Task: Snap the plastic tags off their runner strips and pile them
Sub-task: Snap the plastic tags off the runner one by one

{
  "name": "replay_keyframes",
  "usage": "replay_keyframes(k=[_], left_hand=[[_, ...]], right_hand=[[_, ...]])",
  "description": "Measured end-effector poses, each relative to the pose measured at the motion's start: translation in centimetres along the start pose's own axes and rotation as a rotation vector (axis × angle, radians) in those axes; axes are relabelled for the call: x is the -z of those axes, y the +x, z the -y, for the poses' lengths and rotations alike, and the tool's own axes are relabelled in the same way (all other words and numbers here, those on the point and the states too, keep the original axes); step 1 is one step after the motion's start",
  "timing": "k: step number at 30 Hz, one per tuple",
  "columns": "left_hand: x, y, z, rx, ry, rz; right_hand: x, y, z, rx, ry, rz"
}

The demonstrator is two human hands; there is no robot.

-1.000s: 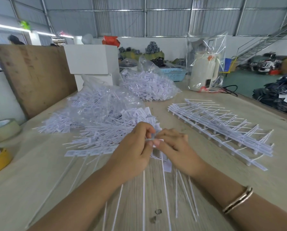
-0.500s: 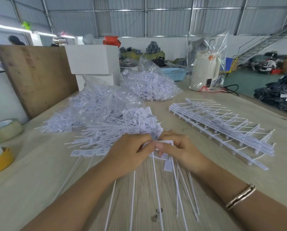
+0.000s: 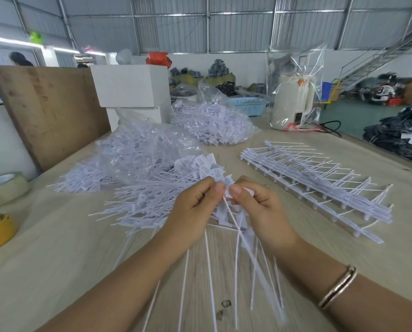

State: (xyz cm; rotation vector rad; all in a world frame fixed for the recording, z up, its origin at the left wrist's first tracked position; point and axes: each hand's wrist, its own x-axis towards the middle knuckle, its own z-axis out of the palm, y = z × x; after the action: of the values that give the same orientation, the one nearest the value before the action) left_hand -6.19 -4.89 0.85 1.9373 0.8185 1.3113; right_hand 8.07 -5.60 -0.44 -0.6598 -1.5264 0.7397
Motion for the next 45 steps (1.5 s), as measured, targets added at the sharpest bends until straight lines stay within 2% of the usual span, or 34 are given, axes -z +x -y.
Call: replay_keyframes(k=[2, 4, 6, 8, 10, 12, 13, 15, 18, 20, 22, 26, 31, 36, 41, 45], left_hand=[[0.0, -0.1, 0.2, 0.031, -0.043, -0.022], [0.9, 0.2, 0.3, 0.098, -0.106, -0.099], [2.3, 0.5, 0.8, 0.091, -0.09, -0.15], [3.1, 0.5, 1.2, 0.034, -0.045, -0.078], [3.1, 0.4, 1.4, -0.019, 0.016, 0.044], [2.8, 0.3, 1.6, -0.083, 0.212, 0.097], [2.6, 0.2, 1.8, -0.126, 0.331, 0.11], [2.2, -0.1, 2.1, -0.141, 0.456, 0.126], [1.7, -0.3, 2.5, -0.087, 0.457, 0.142], [1.3, -0.4, 2.6, -0.101, 0.478, 0.165], [1.1, -0.5, 2.4, -0.134, 0.47, 0.174], [0.7, -0.6, 1.8, -0.252, 0.422, 0.165], [1.7, -0.2, 2.0, -0.172, 0.542, 0.135], [2.1, 0.3, 2.1, -0.128, 0.704, 0.149], [1.9, 0.1, 1.5, -0.165, 0.656, 0.188], [1.6, 0.2, 1.2, -0.104, 0.468, 0.126]], right_hand=[[0.2, 0.1, 0.0, -0.044, 0.055, -0.031], [1.2, 0.4, 0.1, -0.137, 0.132, -0.149], [2.7, 0.3, 0.0, -0.174, 0.086, -0.183], [3.6, 0.2, -0.2, -0.221, -0.037, -0.078], [3.6, 0.2, -0.6, -0.27, -0.288, 0.033], [3.4, 0.6, -1.1, -0.22, -0.561, 0.05], [3.3, 0.8, -1.1, -0.193, -0.62, 0.046], [3.4, 1.0, -1.0, -0.176, -0.666, 0.056], [3.5, 0.7, -0.8, -0.154, -0.724, 0.105], [3.0, 0.5, -0.5, -0.104, -0.725, 0.08], [2.2, 0.4, 0.0, -0.083, -0.718, 0.07], [0.8, 0.2, -0.1, -0.065, -0.843, 0.19], [1.8, 0.4, -0.6, -0.085, -0.61, 0.14], [1.4, 0.4, -0.5, -0.062, -0.514, 0.139], [1.3, 0.1, -0.1, -0.137, -0.479, 0.189], [0.6, 0.4, 0.3, -0.075, -0.417, 0.102]])
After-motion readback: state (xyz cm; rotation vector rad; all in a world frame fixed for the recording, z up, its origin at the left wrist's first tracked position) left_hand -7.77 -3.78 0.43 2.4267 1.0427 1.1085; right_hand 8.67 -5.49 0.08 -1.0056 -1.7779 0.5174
